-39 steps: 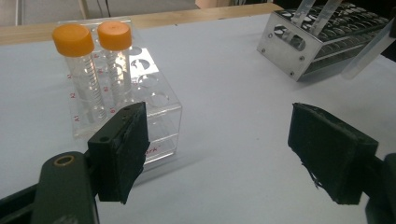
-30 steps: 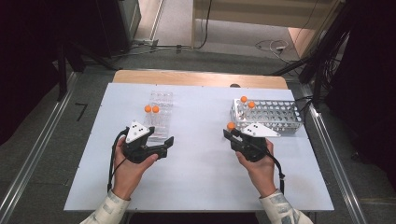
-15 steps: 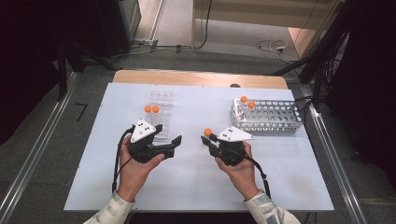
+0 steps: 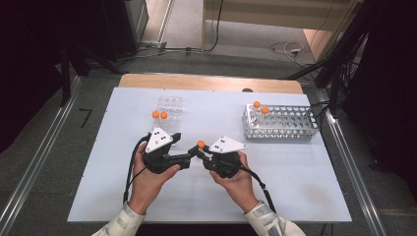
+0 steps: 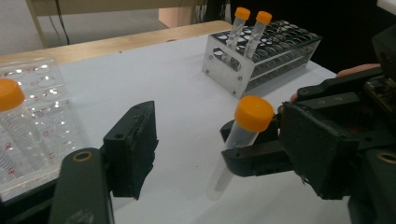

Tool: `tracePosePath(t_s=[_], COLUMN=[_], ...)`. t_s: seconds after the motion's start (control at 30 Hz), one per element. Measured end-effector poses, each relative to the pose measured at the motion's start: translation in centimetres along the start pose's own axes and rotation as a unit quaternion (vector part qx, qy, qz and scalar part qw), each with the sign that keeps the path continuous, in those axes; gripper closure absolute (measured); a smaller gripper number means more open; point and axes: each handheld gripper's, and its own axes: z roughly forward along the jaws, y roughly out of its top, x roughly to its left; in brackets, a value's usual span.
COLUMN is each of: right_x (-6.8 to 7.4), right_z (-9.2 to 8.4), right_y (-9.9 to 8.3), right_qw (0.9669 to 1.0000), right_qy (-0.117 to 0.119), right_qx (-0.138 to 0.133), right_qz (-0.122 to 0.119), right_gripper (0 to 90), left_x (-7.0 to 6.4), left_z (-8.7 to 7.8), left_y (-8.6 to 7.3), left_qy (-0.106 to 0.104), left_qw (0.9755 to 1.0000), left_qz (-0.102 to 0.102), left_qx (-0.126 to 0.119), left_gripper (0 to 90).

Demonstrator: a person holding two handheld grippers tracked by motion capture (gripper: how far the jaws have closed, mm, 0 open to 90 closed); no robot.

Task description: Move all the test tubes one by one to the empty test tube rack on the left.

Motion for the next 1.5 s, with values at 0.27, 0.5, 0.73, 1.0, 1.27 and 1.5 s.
tracePosePath(t_s=[0.27, 0.5, 0.73, 1.0, 1.27, 1.5], right_x=[1.0, 1.3, 1.3, 1.3, 1.2, 0.0], right_z=[0.7, 0.8, 0.8, 0.6, 0.0, -1.0], right_y=[0.5, 0.7, 0.7, 0.7, 0.4, -0.4], right_qw=[0.9999, 0.9998, 0.9998, 0.9997, 0.9992, 0.9988], right_qy=[0.012, 0.016, 0.016, 0.023, 0.038, 0.037], right_qx=[0.002, -0.002, -0.001, -0.003, 0.006, 0.01], right_qz=[-0.008, -0.01, -0.008, -0.003, 0.015, 0.03], right_gripper=[71.8, 71.8, 71.8, 65.0, 36.0, 34.3], left_x=[-0.4, -0.5, -0.6, -0.4, 0.8, 2.1], left_z=[0.3, 0.3, 0.4, 0.3, 0.0, 0.1], left_y=[-0.2, -0.3, -0.5, -0.4, 0.5, 2.3], left_qy=[-0.012, -0.008, -0.011, -0.01, -0.013, -0.01], left_qw=[0.9998, 0.9997, 0.9995, 0.9994, 0.9998, 0.9999], left_qz=[0.013, 0.025, 0.031, 0.033, 0.011, -0.002], left_qx=[0.006, 0.001, 0.001, -0.004, -0.013, -0.013], left_gripper=[44.8, 58.5, 67.3, 70.2, 70.4, 70.3])
